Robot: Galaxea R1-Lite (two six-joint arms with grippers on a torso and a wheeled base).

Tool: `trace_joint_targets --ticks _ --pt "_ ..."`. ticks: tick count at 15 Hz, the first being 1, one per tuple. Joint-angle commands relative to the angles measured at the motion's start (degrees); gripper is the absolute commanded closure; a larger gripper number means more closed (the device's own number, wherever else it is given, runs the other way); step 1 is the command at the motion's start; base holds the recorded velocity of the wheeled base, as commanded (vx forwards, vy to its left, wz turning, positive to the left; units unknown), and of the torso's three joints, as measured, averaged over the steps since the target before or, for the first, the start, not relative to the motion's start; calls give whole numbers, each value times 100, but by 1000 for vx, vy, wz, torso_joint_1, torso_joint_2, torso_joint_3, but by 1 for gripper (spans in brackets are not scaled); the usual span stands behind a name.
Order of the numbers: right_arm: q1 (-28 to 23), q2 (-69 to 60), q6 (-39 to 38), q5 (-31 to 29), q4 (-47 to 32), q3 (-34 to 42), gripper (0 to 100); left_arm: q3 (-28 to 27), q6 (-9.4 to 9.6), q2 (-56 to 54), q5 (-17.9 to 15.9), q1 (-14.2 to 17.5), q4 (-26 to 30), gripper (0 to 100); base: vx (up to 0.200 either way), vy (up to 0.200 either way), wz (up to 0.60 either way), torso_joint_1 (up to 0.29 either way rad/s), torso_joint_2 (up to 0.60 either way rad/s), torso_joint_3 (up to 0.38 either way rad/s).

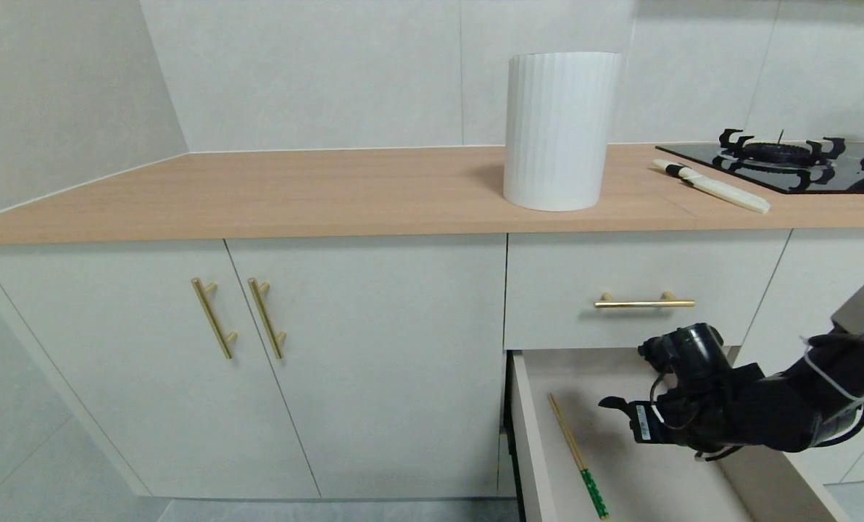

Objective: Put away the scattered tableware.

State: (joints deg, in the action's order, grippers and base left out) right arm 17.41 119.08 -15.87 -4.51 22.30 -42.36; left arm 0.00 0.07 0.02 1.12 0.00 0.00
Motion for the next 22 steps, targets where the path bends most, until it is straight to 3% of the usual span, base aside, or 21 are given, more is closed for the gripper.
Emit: trace_joint_targets --ticks 1,8,18,19,22 --pt "-1 696 -21 -6 240 35 100 0 1 -2 2 0 0 0 0 0 0 0 0 0" --pt "17 1469 -4 -261 609 -18 100 0 1 -2 2 0 0 0 0 0 0 0 0 0" --pt "8 1575 -30 -278 873 -9 100 0 1 -2 2 0 0 0 0 0 0 0 0 0" --pt "8 1583 -30 -278 873 -9 0 0 1 -2 2 0 0 0 0 0 0 0 0 0" --pt "8 1583 -30 -278 882 -35 0 0 1 -2 2 0 0 0 0 0 0 0 0 0"
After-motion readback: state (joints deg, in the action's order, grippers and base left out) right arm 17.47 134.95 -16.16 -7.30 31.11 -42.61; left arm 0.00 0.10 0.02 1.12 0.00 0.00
